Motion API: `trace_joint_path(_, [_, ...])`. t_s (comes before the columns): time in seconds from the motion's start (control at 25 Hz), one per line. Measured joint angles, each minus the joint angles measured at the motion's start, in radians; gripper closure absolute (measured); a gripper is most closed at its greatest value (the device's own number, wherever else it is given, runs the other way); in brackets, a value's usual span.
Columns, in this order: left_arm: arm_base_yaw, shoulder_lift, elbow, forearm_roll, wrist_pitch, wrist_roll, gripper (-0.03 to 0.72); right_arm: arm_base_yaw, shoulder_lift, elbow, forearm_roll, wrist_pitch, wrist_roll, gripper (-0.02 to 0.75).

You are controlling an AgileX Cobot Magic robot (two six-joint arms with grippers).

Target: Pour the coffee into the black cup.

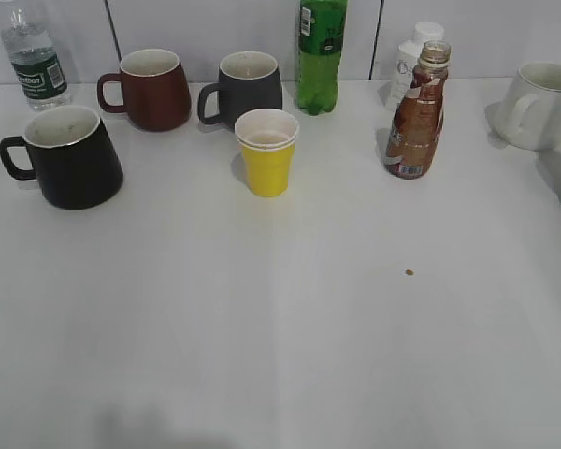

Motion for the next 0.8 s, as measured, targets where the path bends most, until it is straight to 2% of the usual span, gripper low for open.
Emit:
trace_joint_path(0.32, [0.0, 0.0, 0.0, 0.0, 0.0, 0.0, 0.45, 0.0, 0.0, 0.0, 0.0, 0.0, 0.0, 0.251])
trace_joint_path(0.8, [0.0, 0.0, -0.001, 0.0, -0.006, 0.0, 0.444, 0.0, 0.0, 0.0, 0.0, 0.0, 0.0, 0.254])
